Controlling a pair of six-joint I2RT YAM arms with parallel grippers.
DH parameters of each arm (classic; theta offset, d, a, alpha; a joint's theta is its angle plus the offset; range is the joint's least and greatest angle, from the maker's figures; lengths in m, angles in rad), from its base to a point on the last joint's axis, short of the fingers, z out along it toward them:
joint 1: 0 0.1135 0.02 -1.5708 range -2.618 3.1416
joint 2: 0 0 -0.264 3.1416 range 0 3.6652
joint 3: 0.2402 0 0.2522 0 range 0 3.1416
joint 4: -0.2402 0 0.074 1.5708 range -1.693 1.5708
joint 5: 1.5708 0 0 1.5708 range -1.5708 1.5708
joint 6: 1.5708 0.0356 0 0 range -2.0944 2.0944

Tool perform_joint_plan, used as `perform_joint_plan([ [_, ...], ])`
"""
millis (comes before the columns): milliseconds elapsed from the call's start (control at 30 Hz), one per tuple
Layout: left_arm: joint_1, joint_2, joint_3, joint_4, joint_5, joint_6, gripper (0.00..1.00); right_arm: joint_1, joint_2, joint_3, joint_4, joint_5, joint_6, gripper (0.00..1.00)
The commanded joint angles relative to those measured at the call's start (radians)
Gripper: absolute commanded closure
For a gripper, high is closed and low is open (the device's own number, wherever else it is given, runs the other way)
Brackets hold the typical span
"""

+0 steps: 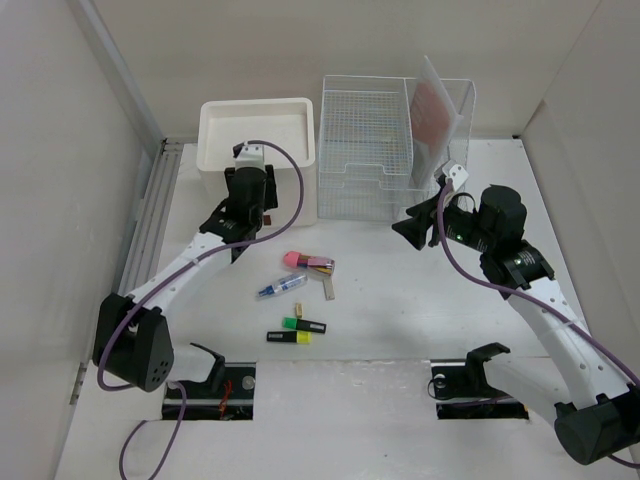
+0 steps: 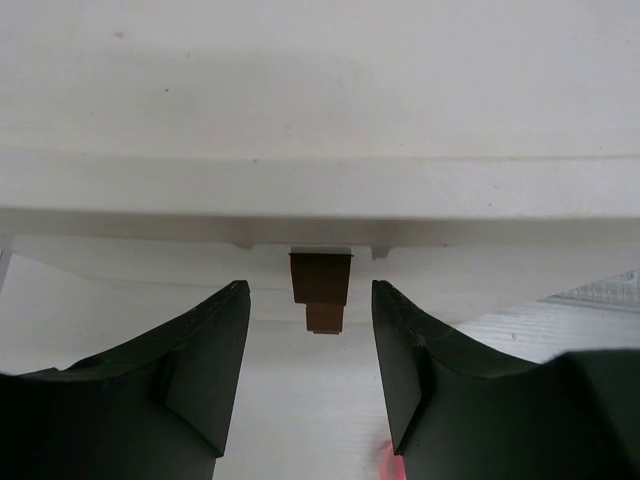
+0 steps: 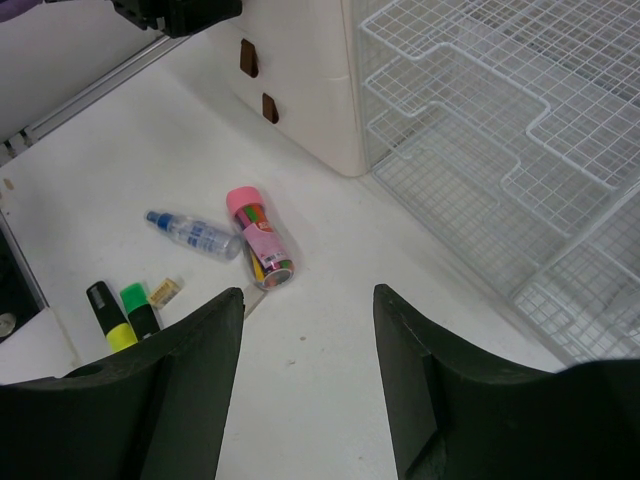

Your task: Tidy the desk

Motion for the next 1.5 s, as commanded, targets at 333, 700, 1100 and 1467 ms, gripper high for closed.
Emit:
perform_joint_plan([
  [333,-0.002,0.029,0.051,0.049,-0.046,0.024,0.67,-0.006,-0.023,0.008,0.034,0.001,0.007,0.40],
  [700,-0.002,-0.002,0.029,0.040,-0.047,0.015,1.00,-0.006,-0.023,0.018,0.034,0.010,0.007,0.40],
  [1100,-0.002,-0.116,-0.040,0.005,-0.005,-0.034,1.00,-0.006,-0.023,0.018,0.025,0.010,0.007,0.40],
  [1467,-0.002,-0.189,-0.101,-0.070,0.055,-0.063,1.00,-0.006,-0.023,0.018,0.025,0.010,0.007,0.40],
])
